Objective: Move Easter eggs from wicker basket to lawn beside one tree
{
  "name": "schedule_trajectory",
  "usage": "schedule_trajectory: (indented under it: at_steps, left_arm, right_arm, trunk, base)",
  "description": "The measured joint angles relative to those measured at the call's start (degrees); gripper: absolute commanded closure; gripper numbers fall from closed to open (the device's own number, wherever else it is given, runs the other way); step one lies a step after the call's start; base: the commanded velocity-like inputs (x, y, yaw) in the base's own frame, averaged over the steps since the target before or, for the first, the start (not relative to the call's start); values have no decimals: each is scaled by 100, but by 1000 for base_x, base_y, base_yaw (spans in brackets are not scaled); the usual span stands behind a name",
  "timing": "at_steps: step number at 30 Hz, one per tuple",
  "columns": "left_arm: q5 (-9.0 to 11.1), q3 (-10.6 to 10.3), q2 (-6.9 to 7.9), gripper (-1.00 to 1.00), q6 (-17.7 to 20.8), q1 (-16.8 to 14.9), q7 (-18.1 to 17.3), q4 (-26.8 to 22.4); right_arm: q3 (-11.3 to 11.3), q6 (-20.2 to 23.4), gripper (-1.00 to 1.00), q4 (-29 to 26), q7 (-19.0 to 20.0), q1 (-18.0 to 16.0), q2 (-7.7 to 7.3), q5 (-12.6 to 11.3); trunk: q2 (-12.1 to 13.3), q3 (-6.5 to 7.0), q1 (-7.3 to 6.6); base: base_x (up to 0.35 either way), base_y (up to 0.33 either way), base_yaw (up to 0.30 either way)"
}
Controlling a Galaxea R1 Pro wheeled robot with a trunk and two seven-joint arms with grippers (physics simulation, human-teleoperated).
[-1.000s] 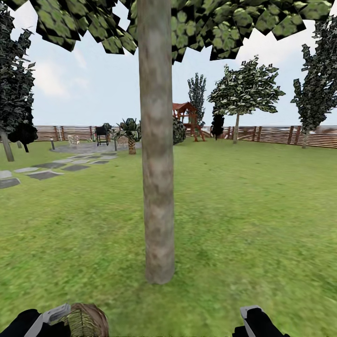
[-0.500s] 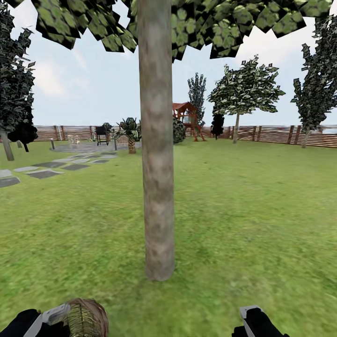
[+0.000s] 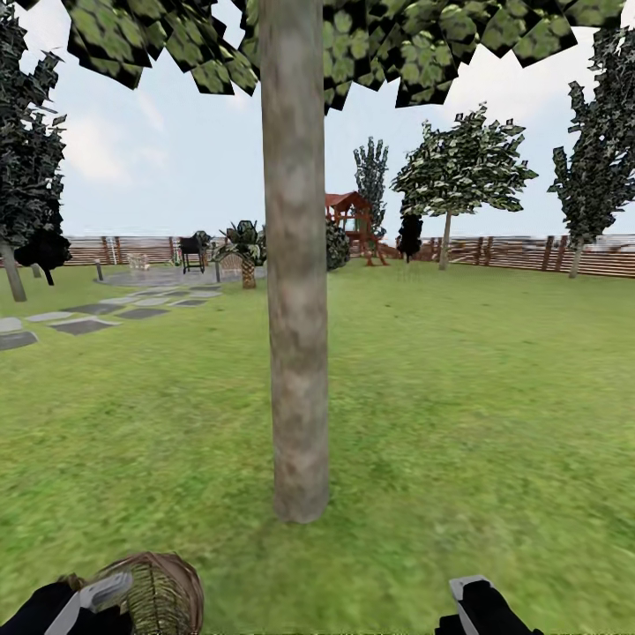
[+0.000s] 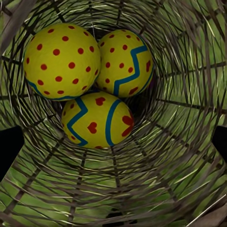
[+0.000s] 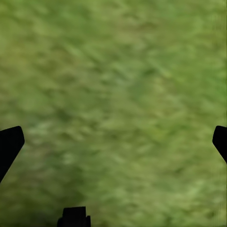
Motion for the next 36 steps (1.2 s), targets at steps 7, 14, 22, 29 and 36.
schedule_trajectory:
  at_steps: [7, 14, 22, 29, 36]
  left_arm:
    - [0, 0, -5, -100, 0, 0, 0, 0]
    - [0, 0, -25, -100, 0, 0, 8, 7]
    - [0, 0, -20, -100, 0, 0, 4, 4]
    - [0, 7, -27, -100, -8, 0, 9, 5]
    - [0, 1, -35, -100, -9, 0, 9, 7]
  right_arm:
    - [-7, 0, -100, 0, 0, 0, 1, 3]
    - [-7, 0, -100, 0, 0, 0, 4, 8]
    - [-2, 0, -100, 0, 0, 0, 4, 8]
    - [-8, 0, -100, 0, 0, 0, -4, 13]
    - [-12, -38, -100, -61, 9, 0, -17, 4]
  trunk:
    - [-281, -126, 154]
    - [-562, -251, 308]
    - [-882, -395, 483]
    - [-1163, -521, 637]
    - [-1444, -646, 791]
  base:
    - [0, 0, 0]
    - [0, 0, 0]
    - [0, 0, 0]
    - [0, 0, 0]
    - [0, 0, 0]
